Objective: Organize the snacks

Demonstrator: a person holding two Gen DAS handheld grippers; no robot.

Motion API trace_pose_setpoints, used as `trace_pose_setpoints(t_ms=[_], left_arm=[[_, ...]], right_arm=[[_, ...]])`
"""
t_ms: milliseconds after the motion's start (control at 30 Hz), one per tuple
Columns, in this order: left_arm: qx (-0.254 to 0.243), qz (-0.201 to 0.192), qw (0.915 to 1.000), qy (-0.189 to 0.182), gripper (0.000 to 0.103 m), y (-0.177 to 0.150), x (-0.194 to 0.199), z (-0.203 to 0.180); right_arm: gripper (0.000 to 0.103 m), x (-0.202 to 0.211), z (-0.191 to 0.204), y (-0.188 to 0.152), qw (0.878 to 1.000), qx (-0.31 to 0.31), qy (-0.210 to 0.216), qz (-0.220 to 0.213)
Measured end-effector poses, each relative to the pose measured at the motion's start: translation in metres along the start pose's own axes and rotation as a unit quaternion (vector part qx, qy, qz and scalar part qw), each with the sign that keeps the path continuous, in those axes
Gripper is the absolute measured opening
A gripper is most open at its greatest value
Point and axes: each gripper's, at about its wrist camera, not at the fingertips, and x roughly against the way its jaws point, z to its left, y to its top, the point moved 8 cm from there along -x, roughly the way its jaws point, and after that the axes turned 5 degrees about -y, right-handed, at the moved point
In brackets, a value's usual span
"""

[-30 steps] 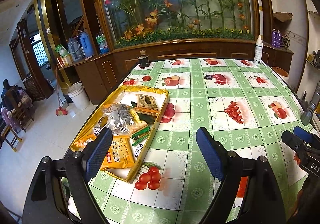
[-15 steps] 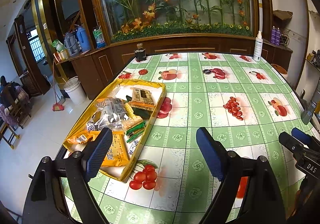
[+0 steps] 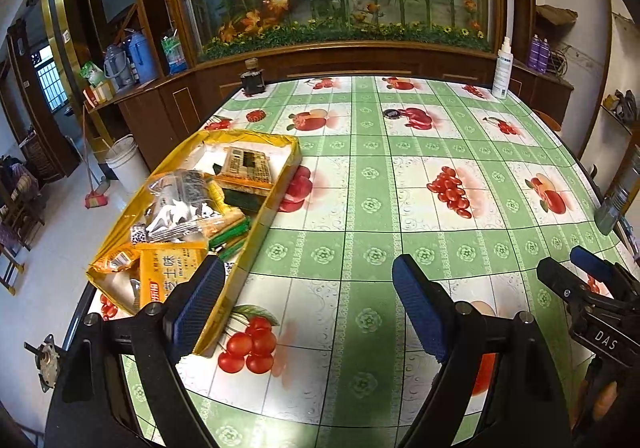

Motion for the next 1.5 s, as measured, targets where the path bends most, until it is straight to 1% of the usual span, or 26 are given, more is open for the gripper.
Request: trace_pose_setpoints(t_ms=[233,700,900,1500], left_arm=[[0.002,0.011,0.9999,-0.006,0.086,-0.003,-0.009,-0.003],[0.005,0.026,0.9996,-0.009,0.086,-0.007,-0.02,-0.005],[0.003,0.027,0.9996,-0.01,0.086,-0.007,-0.021,-0.007],[0.003,0.026,0.9996,-0.011,0.086,-0.007,-0.021,-0.007]], right_arm=[[0.086,-0.003,-0.001,-0.001,1.0,0.011,-0.013,0.006],[0.086,-0.012,-0.003,-0.005,0.999,0.02,-0.025,0.018],[0.086,-0.015,-0.007,-0.007,0.999,0.017,-0.028,0.024],[0.086,-0.011,-0.009,-0.007,0.999,0.015,-0.029,0.022]])
